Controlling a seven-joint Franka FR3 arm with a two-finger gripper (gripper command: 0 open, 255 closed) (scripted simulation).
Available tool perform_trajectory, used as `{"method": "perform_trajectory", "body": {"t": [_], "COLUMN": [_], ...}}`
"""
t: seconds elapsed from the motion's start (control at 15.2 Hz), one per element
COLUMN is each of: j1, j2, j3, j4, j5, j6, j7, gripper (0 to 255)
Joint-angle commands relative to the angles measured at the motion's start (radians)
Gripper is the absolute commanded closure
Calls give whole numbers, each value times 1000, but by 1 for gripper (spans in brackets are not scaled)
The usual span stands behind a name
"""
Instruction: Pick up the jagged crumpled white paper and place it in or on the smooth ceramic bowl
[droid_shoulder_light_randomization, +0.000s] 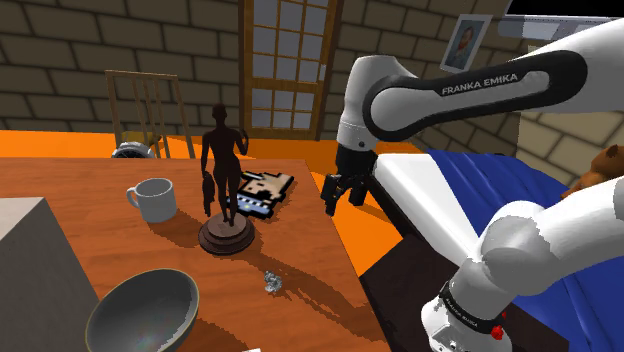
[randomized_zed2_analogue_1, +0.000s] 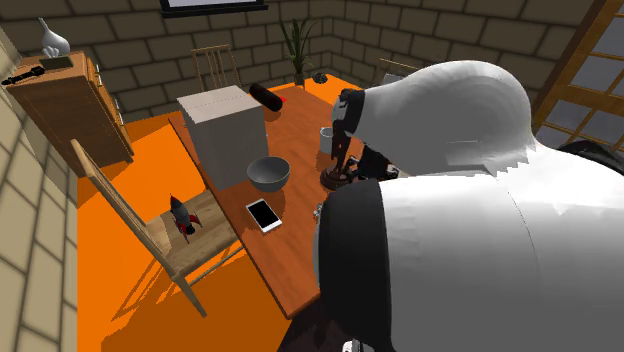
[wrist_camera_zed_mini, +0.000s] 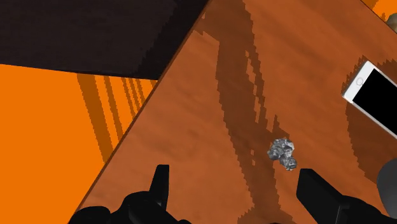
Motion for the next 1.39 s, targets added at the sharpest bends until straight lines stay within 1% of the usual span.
{"method": "perform_trajectory", "body": {"t": [0.0,0.26,0.53,0.73,0.92,0.99,1.32], "j1": [9,24,31,33,43,46,58], "j2": [53,186,338,463,593,599,671], "j3": [30,95,157,196,220,219,215], "j4": [-9,3,39,80,133,135,130], "j5": [22,50,47,13,-54,-58,-100], "j6": [78,228,373,476,569,573,647], "j7": [19,66,126,185,262,265,295], "gripper": [0,0,0,0,0,0,0]}}
